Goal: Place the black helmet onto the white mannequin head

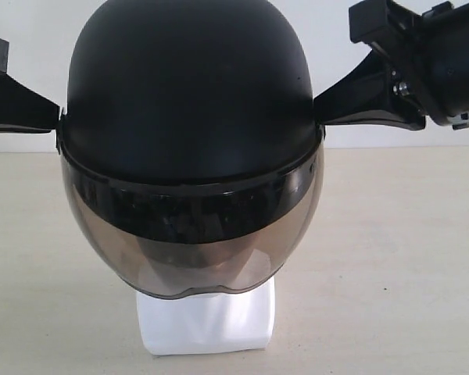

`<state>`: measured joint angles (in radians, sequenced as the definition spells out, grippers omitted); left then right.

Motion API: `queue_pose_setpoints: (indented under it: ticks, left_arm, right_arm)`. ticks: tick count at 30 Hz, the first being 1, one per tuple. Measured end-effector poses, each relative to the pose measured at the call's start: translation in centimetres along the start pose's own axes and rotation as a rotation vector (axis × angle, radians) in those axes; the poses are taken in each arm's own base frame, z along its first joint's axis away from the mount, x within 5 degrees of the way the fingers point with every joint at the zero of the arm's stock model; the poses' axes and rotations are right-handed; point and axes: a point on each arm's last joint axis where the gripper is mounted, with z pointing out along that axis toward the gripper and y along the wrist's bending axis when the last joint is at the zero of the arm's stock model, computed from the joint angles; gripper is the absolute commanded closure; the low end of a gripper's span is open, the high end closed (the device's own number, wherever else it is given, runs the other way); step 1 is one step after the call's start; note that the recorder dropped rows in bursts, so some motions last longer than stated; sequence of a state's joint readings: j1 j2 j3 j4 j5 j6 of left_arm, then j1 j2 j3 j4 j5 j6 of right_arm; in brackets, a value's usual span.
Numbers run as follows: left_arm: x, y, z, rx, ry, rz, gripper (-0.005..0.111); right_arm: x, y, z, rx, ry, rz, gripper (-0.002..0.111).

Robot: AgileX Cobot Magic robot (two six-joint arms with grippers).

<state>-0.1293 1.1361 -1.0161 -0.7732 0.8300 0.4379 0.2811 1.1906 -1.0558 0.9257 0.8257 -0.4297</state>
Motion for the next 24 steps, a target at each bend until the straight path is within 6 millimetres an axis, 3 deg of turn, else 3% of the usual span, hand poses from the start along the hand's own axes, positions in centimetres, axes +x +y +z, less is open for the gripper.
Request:
queue_pose_setpoints:
  ticks: [19,24]
  left_arm:
    - [-0.3,0.1,0.0,-0.010,-0.035,-0.006,0.102]
    - [-0.3,0.5,-0.2,-0.047,-0.034,0.013,0.102]
  right_arm:
    - [0.6,1.4,-1.3,-0.041,0.012,-0.001,0.108]
    - [0.8,2.2,-2.7,-0.033,-0.019,-0.026,0.108]
